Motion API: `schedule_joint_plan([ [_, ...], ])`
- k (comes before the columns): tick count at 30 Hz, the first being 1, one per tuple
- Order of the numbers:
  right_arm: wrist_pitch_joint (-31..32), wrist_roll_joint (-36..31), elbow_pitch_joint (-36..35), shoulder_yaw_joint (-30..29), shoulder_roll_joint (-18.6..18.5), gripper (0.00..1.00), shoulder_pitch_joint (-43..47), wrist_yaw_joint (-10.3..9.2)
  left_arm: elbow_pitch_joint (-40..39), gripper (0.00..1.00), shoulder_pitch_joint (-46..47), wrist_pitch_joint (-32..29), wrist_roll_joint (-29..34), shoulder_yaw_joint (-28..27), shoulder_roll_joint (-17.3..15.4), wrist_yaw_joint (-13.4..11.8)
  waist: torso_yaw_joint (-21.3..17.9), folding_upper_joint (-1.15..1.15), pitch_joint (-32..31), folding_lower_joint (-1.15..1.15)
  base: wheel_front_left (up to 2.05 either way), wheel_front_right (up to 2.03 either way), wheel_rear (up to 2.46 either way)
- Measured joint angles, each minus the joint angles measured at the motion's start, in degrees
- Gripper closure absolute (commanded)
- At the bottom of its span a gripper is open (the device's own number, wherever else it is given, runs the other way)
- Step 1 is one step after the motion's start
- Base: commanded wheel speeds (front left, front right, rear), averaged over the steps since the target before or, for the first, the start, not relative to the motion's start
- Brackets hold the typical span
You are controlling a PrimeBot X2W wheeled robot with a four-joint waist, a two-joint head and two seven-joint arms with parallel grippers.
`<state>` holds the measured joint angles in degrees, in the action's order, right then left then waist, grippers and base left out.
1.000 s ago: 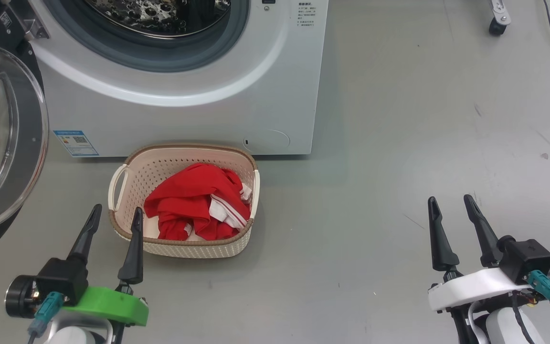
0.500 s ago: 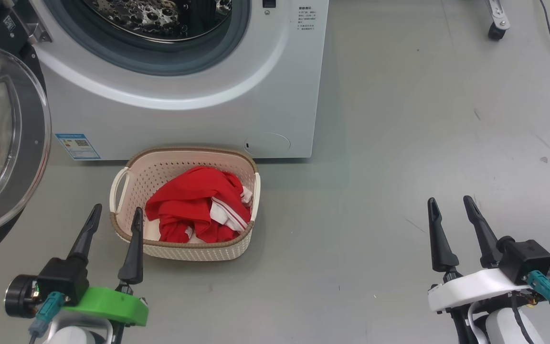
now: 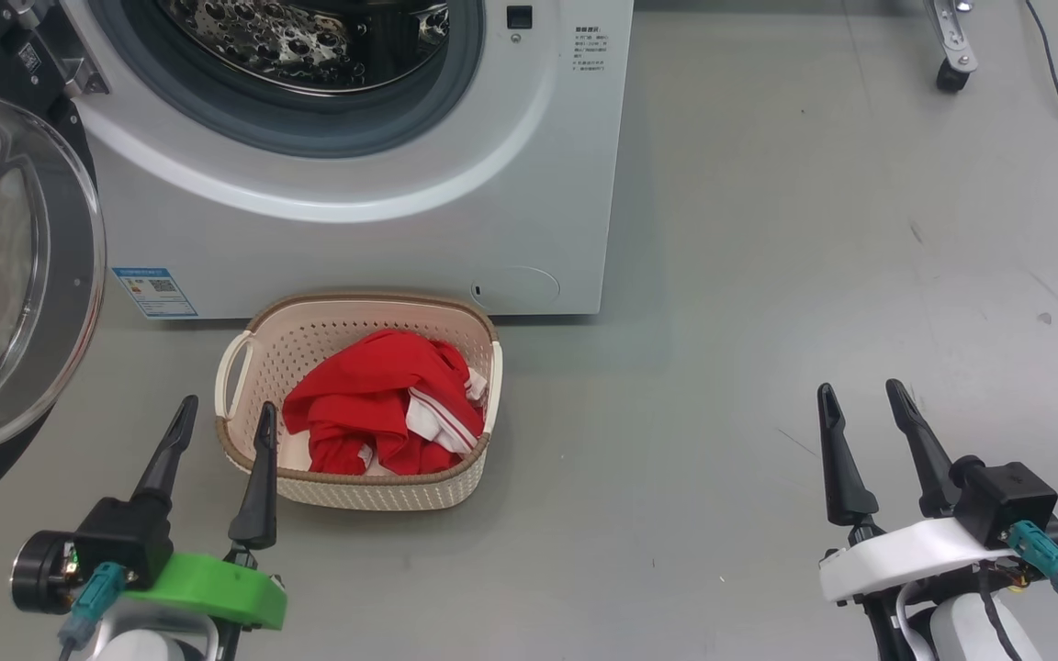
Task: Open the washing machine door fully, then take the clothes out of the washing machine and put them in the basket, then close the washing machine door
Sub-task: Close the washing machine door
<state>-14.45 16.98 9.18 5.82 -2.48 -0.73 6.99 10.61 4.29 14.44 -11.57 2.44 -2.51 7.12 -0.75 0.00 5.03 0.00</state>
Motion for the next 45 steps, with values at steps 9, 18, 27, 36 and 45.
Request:
schedule_joint_plan([
  [9,0.00,0.00,0.05,0.13,0.00,0.00,0.01,0.00,0.08,0.00,-0.90,0.00,-0.02,0.42,0.02,0.00,-0.19,0.00,-0.30,0.00,0.00,0.00,0.00],
  [18,0.00,0.00,-1.00,-0.99,-0.02,0.00,0.05,0.00,0.10,0.00,-0.85,0.00,-0.53,1.90,0.08,0.00,1.24,0.00,0.43,0.00,0.00,0.00,0.00],
  [27,0.00,-0.37,-1.52,-1.24,-0.48,0.00,0.06,0.00,0.22,0.00,-0.69,0.00,-1.40,1.86,0.09,0.00,5.23,0.00,1.53,0.00,0.00,0.00,0.00],
  [36,0.00,-0.60,-1.69,-0.49,-1.08,0.00,0.03,0.00,0.23,0.00,-0.54,0.00,-2.75,1.86,0.10,0.00,10.97,0.00,2.33,0.00,0.00,0.00,0.00],
  [45,0.00,-0.60,-1.60,1.02,-1.30,0.00,-0.01,0.00,0.23,0.00,-0.48,0.00,-3.80,2.04,0.11,-0.15,16.66,0.00,2.60,0.00,0.00,0.00,0.00],
])
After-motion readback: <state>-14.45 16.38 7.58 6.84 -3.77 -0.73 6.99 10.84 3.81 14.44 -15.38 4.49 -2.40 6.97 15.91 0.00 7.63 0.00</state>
